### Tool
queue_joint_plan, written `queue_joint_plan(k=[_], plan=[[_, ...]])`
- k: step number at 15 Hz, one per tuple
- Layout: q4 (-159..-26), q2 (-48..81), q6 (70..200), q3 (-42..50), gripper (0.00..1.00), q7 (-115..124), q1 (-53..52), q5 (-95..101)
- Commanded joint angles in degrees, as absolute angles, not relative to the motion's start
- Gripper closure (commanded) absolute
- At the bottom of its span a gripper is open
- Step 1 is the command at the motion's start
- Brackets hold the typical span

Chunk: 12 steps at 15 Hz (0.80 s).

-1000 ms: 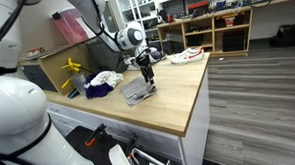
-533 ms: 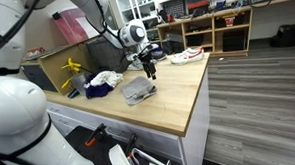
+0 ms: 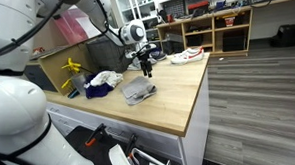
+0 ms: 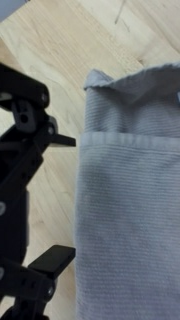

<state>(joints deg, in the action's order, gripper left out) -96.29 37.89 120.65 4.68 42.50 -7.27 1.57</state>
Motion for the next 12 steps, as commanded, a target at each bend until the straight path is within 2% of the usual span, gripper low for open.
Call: queue_joint_plan(k=[1, 2, 12], plan=[[-91.3, 39.7, 116.2, 1.2, 0.00, 37.1, -5.7, -3.4], [-94.3, 38.8, 119.4, 3.5, 0.00, 40.2, -7.5, -1.1], [-94.7, 39.7, 119.9, 4.9, 0.00, 41.3, -8.8, 1.2]])
